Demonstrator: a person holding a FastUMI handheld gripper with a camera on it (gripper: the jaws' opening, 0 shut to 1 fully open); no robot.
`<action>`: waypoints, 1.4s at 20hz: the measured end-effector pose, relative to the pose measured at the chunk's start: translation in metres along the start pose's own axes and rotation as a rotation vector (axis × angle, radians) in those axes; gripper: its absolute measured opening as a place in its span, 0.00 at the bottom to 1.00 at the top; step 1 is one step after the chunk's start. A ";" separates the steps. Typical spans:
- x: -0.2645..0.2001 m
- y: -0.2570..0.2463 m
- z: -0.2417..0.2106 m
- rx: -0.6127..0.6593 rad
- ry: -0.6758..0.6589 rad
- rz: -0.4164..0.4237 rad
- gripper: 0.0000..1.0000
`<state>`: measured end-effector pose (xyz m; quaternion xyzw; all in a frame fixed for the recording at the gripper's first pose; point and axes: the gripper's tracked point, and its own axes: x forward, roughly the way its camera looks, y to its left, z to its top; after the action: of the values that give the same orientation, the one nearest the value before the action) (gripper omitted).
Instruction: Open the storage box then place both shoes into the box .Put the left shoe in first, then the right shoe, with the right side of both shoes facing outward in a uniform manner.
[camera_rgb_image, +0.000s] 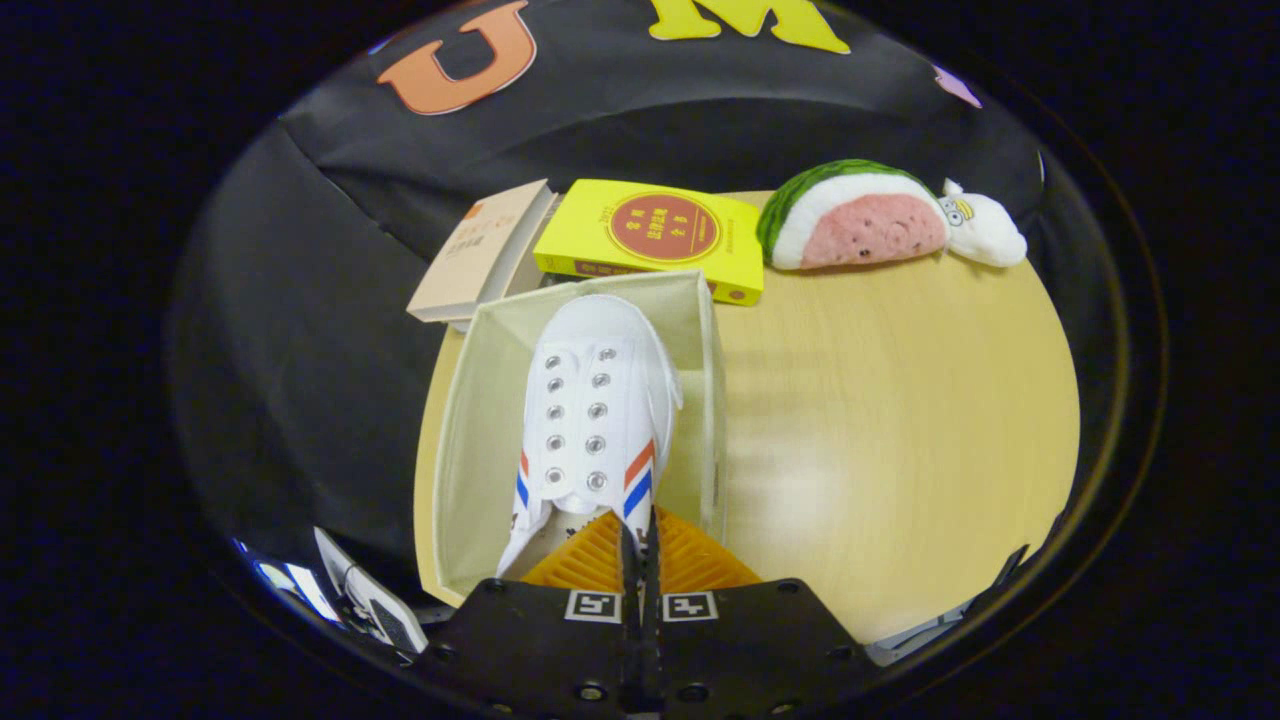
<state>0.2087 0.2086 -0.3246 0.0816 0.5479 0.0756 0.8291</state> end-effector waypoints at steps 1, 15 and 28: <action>0.009 -0.003 -0.001 0.012 -0.008 -0.035 0.00; 0.030 0.008 -0.001 0.052 -0.166 -0.192 0.16; -0.135 -0.038 0.029 -0.099 -0.489 -0.153 0.89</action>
<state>0.1849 0.1409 -0.2009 0.0152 0.3315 0.0176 0.9432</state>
